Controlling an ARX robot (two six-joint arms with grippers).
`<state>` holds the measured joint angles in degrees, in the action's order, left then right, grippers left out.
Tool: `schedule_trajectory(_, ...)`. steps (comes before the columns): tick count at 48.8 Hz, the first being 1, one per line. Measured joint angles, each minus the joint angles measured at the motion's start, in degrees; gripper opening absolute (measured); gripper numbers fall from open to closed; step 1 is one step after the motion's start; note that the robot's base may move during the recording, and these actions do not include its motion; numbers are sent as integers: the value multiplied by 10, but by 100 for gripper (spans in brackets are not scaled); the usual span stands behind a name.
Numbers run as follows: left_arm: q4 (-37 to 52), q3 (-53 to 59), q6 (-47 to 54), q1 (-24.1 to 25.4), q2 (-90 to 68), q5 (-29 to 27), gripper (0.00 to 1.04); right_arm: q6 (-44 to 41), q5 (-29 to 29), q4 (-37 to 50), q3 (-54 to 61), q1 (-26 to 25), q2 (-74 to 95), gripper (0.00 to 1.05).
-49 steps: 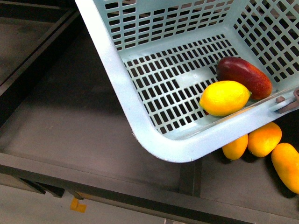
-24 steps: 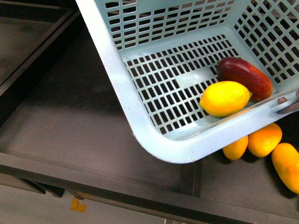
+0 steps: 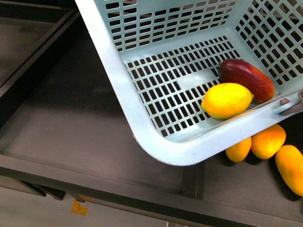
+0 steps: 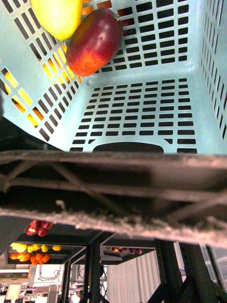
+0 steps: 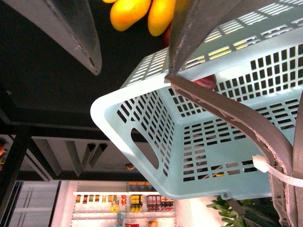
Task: Pick lemon and mango into basket
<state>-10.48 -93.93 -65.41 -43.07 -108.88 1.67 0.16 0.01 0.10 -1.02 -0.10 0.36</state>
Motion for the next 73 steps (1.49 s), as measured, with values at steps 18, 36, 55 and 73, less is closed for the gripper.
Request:
schedule_trajectory(18, 0, 0, 0, 0, 0, 0, 5, 0, 0, 0, 0, 0, 0, 96)
schedule_trajectory(36, 100, 12, -36, 42, -23, -241, 5, 0, 1, 0, 0, 0, 0, 96)
schedule_trajectory(55, 89, -58, -92, 153, -149, -180, 5, 0, 0, 0, 0, 0, 0, 96)
schedule_trajectory(73, -8, -268, -158, 219, -320, -117, 5, 0, 0, 0, 0, 0, 0, 96)
